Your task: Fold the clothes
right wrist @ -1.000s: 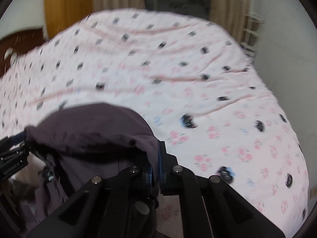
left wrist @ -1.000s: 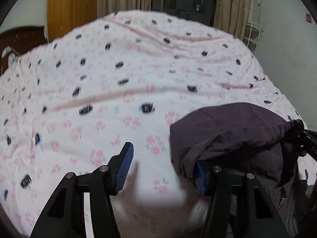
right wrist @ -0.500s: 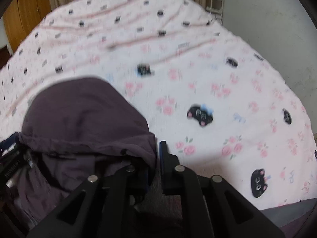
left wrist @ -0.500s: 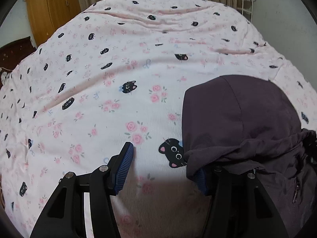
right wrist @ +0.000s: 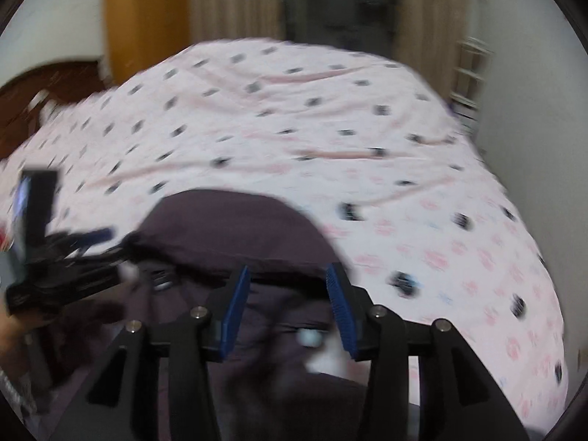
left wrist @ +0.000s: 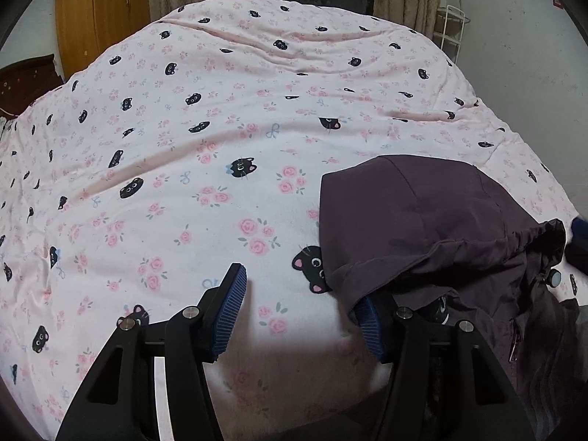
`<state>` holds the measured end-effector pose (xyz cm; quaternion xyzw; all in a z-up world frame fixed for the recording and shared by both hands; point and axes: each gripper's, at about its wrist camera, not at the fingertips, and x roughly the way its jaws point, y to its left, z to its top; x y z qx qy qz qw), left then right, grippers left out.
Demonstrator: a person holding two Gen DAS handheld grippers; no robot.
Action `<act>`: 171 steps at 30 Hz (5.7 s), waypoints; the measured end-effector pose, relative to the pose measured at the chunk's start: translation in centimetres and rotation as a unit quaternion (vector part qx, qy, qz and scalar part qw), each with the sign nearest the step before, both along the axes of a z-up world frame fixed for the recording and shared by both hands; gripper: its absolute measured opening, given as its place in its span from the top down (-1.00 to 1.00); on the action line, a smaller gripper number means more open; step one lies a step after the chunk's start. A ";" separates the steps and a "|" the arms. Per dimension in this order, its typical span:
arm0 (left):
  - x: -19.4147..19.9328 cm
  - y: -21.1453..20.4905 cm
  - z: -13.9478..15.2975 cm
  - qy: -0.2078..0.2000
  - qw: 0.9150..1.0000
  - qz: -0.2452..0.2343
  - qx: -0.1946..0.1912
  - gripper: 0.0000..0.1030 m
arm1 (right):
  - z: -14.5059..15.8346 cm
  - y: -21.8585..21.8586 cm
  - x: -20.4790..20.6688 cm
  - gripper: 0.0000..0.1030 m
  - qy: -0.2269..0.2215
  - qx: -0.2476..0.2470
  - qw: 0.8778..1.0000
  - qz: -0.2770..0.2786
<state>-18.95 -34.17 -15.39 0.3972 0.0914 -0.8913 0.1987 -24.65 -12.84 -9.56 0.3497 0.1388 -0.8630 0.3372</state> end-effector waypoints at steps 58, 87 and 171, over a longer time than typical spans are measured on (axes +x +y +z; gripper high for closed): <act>-4.2 3.0 4.7 0.030 0.998 -0.041 0.026 -0.42 | 2.0 0.4 -5.5 -0.30 0.023 -0.052 0.995 -0.084; -7.4 0.7 5.1 0.069 0.997 -0.040 -0.020 -0.61 | 2.3 -1.4 -9.4 -0.41 -0.017 -0.089 0.996 0.001; -9.0 -4.7 -1.2 -0.025 0.982 -0.130 0.131 0.41 | -7.0 1.9 -18.8 0.73 -0.314 -0.112 0.942 0.031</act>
